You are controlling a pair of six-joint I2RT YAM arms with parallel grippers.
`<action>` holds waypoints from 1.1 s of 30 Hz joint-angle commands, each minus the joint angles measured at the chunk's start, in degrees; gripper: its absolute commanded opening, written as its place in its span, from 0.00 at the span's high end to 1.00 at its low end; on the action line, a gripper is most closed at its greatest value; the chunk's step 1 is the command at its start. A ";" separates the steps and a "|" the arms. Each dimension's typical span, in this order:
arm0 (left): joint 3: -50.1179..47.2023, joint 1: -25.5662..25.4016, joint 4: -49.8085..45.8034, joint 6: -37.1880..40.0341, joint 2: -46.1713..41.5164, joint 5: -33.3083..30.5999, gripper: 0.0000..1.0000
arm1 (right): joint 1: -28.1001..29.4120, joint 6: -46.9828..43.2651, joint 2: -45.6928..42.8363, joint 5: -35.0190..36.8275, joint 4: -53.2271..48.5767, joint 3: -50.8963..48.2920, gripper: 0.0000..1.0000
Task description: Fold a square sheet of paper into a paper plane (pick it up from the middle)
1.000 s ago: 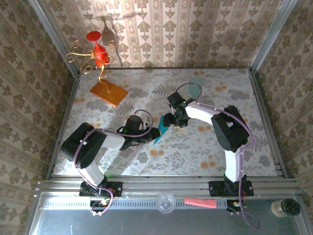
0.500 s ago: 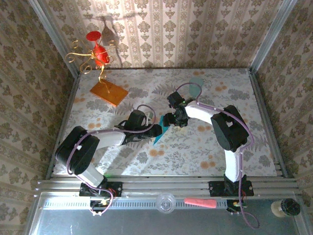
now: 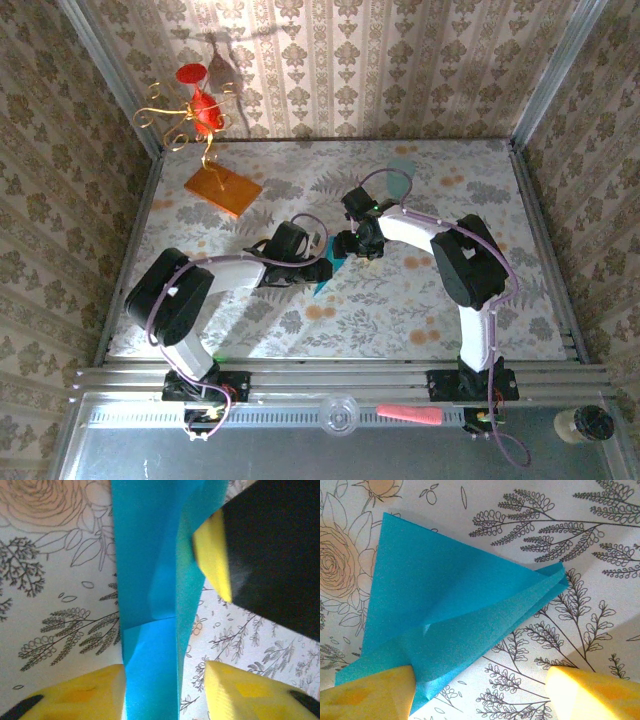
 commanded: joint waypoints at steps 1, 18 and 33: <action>1.70 0.10 -2.41 1.36 0.96 -0.59 0.58 | 0.06 0.40 4.85 0.65 1.16 -0.99 0.26; 0.91 0.22 -1.92 0.80 3.86 -0.52 0.71 | -0.02 0.42 4.68 -0.24 1.60 -1.38 0.26; 1.46 -0.39 -3.45 1.44 5.52 -1.11 0.72 | -2.66 5.03 -16.70 -8.63 11.84 -15.02 0.26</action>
